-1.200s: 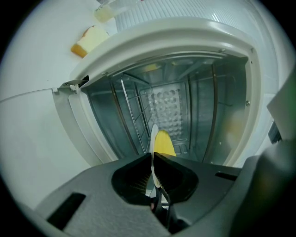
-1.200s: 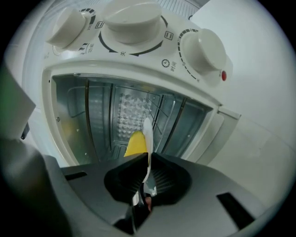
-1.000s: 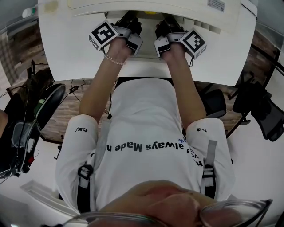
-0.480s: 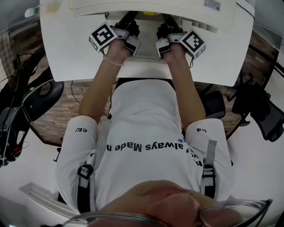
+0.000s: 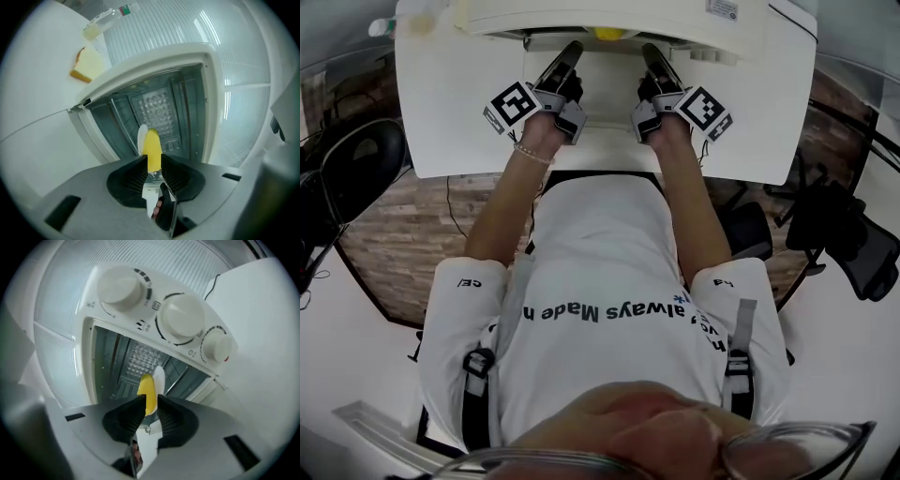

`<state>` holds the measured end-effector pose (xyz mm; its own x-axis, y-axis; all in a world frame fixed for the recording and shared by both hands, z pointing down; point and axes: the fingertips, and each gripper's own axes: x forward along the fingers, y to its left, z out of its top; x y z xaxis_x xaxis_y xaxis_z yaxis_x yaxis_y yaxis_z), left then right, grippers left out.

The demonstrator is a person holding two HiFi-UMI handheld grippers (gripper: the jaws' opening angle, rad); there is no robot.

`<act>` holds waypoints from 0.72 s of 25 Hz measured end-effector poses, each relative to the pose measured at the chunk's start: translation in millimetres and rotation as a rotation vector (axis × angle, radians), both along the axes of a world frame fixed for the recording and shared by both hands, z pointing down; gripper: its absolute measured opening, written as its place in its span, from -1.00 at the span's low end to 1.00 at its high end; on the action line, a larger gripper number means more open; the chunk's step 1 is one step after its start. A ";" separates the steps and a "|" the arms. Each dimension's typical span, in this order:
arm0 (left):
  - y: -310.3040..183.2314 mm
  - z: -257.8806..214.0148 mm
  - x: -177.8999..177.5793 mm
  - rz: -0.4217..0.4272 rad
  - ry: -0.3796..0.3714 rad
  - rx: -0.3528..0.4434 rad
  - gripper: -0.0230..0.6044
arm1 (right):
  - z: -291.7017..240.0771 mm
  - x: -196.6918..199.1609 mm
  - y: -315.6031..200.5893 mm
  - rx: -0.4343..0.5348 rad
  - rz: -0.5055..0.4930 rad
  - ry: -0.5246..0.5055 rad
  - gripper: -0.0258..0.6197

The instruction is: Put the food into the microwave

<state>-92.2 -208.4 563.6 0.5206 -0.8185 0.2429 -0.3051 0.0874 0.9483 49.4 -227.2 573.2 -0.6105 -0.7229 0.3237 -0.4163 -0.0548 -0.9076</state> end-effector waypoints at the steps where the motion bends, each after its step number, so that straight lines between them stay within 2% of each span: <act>1: 2.0 -7.3 3.2 0.007 -0.002 0.019 -0.66 | -5.5 2.4 1.9 0.019 -0.010 0.014 -0.73; 10: 17.7 -56.9 9.4 0.088 -0.153 0.157 -0.84 | -61.5 11.1 13.6 0.198 -0.098 0.126 -0.79; 14: 26.4 -85.5 15.6 0.115 -0.180 0.217 -0.86 | -93.2 13.1 21.1 0.309 -0.144 0.204 -0.82; 18: 40.6 -120.2 22.6 0.150 -0.272 0.312 -0.88 | -125.8 14.2 35.5 0.410 -0.188 0.273 -0.83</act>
<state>-69.6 -167.8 443.4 0.5904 -0.7947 0.1410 -0.5348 -0.2543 0.8058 63.6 -191.7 447.4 -0.6753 -0.7093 0.2022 -0.6086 0.3810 -0.6960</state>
